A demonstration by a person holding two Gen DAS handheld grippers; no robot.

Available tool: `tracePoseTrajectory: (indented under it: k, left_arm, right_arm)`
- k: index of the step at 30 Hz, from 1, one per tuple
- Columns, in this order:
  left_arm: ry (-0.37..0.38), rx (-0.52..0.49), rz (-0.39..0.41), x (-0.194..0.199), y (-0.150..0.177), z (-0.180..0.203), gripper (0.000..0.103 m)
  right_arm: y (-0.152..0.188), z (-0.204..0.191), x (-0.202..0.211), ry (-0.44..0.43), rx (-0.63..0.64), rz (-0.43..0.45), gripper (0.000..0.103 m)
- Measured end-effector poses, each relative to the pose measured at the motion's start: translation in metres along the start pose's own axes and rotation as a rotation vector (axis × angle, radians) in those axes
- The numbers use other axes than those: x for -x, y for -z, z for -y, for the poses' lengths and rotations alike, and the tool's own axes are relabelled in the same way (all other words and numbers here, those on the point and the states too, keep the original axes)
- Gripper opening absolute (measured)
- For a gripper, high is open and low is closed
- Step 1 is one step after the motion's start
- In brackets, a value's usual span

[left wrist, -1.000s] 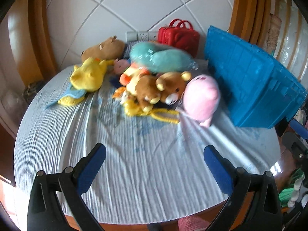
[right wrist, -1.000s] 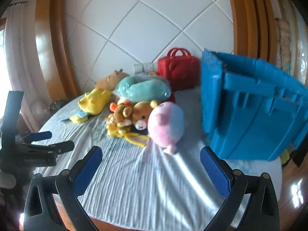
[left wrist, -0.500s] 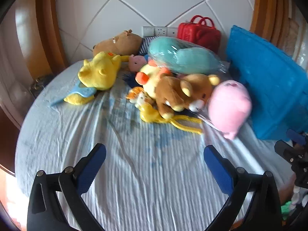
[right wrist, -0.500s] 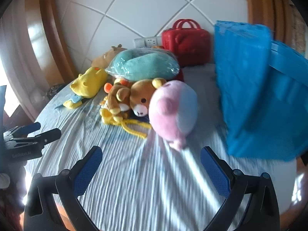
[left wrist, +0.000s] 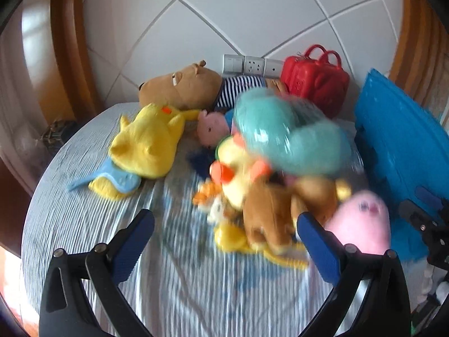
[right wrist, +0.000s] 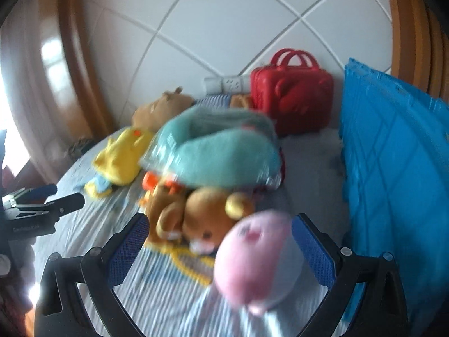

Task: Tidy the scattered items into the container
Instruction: 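Lower both tools onto the teal bagged pillow, then grasp the teal bagged pillow with the left tool while the right tool grasps it too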

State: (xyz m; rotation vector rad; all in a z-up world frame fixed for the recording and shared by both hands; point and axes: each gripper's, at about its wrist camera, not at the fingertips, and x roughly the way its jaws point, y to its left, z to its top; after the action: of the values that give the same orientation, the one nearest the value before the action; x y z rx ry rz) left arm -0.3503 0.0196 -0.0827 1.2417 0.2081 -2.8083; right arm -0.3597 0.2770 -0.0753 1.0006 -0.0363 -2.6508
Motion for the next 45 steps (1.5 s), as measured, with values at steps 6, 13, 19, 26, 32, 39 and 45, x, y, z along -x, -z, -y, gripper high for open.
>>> tracePoseTrajectory:
  k: [6, 13, 19, 26, 32, 39, 45]
  left_arm:
    - [0.050, -0.030, -0.013, -0.056, -0.071, 0.009, 0.103]
    - [0.106, -0.014, -0.108, -0.137, -0.109, 0.026, 0.103]
    - [0.176, -0.008, -0.164, -0.193, -0.112, 0.037, 0.103]
    - [0.220, -0.007, -0.158, -0.221, -0.106, 0.040, 0.103]
    - [0.231, -0.033, -0.162, -0.219, -0.101, 0.039, 0.103]
    - [0.280, -0.058, -0.176, -0.213, -0.088, 0.034, 0.103]
    - [0.301, 0.003, -0.194, -0.233, -0.087, 0.031, 0.103]
  right_arm:
    - [-0.046, 0.027, -0.039, 0.027, -0.145, -0.005, 0.103]
    - [-0.060, 0.072, -0.119, -0.043, -0.406, -0.132, 0.103]
    - [-0.061, 0.092, -0.183, -0.041, -0.489, -0.232, 0.103]
    - [-0.057, 0.097, -0.229, -0.151, -0.543, -0.307, 0.103]
    - [-0.054, 0.096, -0.233, -0.174, -0.523, -0.331, 0.103]
    - [-0.038, 0.096, -0.220, -0.225, -0.516, -0.369, 0.103]
    - [-0.045, 0.098, -0.236, -0.214, -0.517, -0.385, 0.103]
